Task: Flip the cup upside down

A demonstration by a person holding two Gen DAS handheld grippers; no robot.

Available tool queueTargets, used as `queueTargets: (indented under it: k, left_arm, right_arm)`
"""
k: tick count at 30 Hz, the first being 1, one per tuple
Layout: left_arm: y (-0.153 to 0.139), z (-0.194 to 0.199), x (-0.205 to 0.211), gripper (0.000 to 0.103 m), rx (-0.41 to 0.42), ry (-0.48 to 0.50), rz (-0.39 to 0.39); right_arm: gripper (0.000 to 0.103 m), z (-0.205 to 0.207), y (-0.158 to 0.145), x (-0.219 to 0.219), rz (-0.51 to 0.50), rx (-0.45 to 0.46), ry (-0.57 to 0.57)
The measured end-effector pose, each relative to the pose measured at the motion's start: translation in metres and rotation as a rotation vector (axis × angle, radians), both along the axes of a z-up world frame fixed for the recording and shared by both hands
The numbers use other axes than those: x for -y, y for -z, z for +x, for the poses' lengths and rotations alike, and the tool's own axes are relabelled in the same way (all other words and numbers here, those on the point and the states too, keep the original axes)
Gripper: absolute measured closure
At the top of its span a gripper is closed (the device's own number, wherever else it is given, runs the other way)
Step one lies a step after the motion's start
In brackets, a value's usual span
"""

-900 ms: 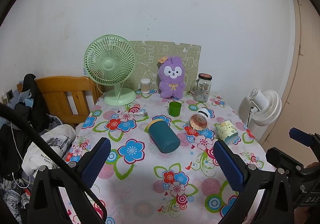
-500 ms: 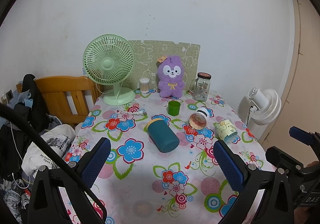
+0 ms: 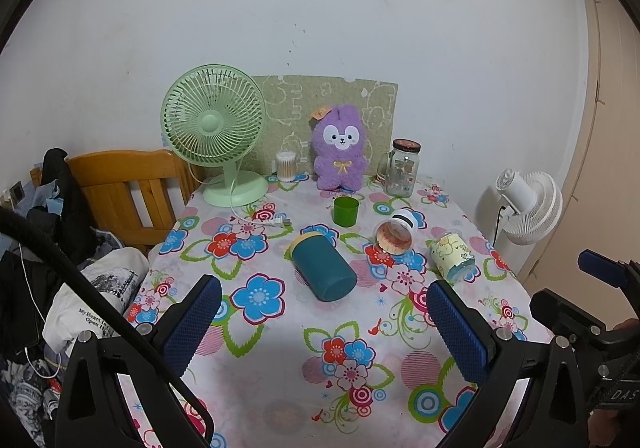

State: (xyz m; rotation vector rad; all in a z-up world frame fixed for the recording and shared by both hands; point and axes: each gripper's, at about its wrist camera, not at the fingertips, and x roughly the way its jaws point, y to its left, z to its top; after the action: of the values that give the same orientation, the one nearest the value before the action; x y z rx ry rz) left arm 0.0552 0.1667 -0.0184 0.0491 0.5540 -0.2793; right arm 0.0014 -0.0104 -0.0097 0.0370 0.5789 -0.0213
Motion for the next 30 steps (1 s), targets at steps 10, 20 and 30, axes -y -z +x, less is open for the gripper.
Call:
queueTargets:
  k: [10, 20, 30]
  left_arm:
    - [0.007, 0.012, 0.007, 0.0, -0.029, 0.01, 0.013]
    - [0.022, 0.03, 0.018, 0.0, -0.076, 0.027, 0.038]
    - [0.056, 0.074, 0.053, 0.0, -0.152, 0.107, 0.14]
  right_arm:
    - [0.0, 0.007, 0.007, -0.001, -0.004, -0.02, 0.007]
    - [0.0, 0.025, 0.023, 0.013, 0.007, -0.061, 0.035]
    - [0.0, 0.064, 0.057, 0.055, 0.064, -0.163, 0.083]
